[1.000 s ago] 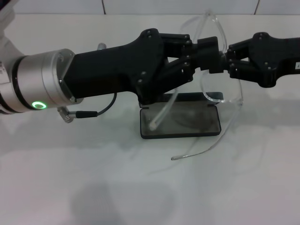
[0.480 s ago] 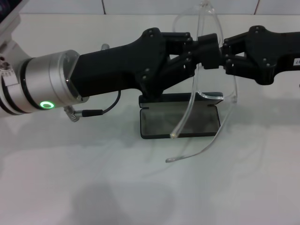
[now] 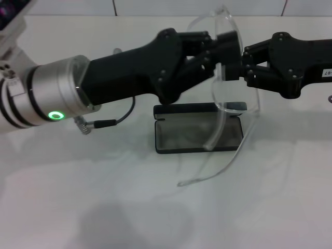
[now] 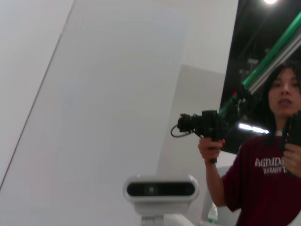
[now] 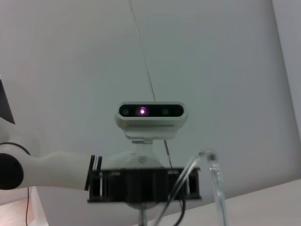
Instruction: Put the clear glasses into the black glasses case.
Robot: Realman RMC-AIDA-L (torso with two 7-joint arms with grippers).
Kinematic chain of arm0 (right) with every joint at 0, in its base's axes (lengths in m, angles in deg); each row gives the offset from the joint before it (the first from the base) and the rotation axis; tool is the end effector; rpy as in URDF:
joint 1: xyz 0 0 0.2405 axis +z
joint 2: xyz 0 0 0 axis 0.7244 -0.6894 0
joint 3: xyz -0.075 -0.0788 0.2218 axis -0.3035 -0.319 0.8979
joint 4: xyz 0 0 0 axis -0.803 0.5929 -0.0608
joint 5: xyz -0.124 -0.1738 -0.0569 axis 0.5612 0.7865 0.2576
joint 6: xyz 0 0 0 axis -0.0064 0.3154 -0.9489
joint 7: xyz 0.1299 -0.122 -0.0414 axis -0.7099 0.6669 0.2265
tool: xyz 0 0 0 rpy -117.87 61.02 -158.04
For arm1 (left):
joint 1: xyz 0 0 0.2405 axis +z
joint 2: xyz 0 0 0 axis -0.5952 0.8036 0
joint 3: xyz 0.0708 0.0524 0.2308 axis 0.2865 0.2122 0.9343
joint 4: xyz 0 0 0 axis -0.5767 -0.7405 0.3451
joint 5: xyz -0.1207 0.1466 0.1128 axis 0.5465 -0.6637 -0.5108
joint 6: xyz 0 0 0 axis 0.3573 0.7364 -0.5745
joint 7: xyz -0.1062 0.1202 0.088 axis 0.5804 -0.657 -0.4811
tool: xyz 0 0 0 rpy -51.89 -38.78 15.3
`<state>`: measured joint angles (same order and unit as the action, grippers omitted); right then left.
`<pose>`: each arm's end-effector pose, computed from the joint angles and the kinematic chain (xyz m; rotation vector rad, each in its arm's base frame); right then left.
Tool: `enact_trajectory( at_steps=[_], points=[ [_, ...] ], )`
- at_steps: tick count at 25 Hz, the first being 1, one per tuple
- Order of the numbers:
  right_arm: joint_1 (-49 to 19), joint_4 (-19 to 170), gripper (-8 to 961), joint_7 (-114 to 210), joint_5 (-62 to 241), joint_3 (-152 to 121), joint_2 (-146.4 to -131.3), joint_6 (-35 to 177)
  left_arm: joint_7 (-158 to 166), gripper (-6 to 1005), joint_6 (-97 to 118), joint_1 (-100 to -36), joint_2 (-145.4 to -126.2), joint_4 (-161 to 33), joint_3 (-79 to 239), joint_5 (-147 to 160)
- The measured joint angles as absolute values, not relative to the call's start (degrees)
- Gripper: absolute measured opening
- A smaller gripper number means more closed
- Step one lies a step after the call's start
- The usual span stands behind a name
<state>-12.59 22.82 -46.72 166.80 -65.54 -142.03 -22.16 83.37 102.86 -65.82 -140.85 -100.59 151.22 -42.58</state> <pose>0.1136 0.3453 0.0231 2.9366 -0.2915 -1.0123 -0.1045 0.3086 -0.0227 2.5721 0.3429 1.5969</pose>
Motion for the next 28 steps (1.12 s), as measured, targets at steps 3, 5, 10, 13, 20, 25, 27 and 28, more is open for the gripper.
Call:
enact_trajectory(
  at_steps=[3,5,10,13,20,25,27,28],
  points=[
    [-12.7,23.1,101,-46.6,166.8,-65.4,-141.97,-22.1,83.4,123,103.5,-65.2,-140.81,-100.8,151.4,-41.5],
    [-12.7,24.2,101,-46.0,166.8,-65.4,-141.91,-22.1,83.3,124,103.7,-65.1,-140.8,-100.9,151.4,-41.3],
    [-12.5,24.9,100,-45.3,166.7,-65.7,-141.94,-22.1,83.3,124,104.0,-65.1,-140.85,-100.4,151.6,-41.1],
    [-12.5,24.9,100,-45.3,166.1,-65.8,-141.96,-22.2,83.2,124,103.5,-65.1,-140.86,-100.3,151.6,-41.1],
    [-12.4,24.9,99,-45.3,165.4,-65.8,-142.05,-22.4,81.9,123,103.2,-65.4,-140.86,-98.0,151.3,-41.0],
    [-12.2,24.8,99,-45.3,165.2,-65.8,-142.05,-22.5,81.7,124,102.7,-65.4,-140.86,-97.9,151.3,-41.0],
    [-12.2,24.8,99,-45.3,165.2,-65.8,-142.05,-22.5,81.7,124,102.5,-65.3,-140.86,-97.9,151.3,-40.9],
    [-12.2,24.8,99,-45.3,165.2,-65.8,-142.05,-22.5,81.7,124,102.5,-65.3,-140.86,-97.9,151.3,-40.9]
  ],
)
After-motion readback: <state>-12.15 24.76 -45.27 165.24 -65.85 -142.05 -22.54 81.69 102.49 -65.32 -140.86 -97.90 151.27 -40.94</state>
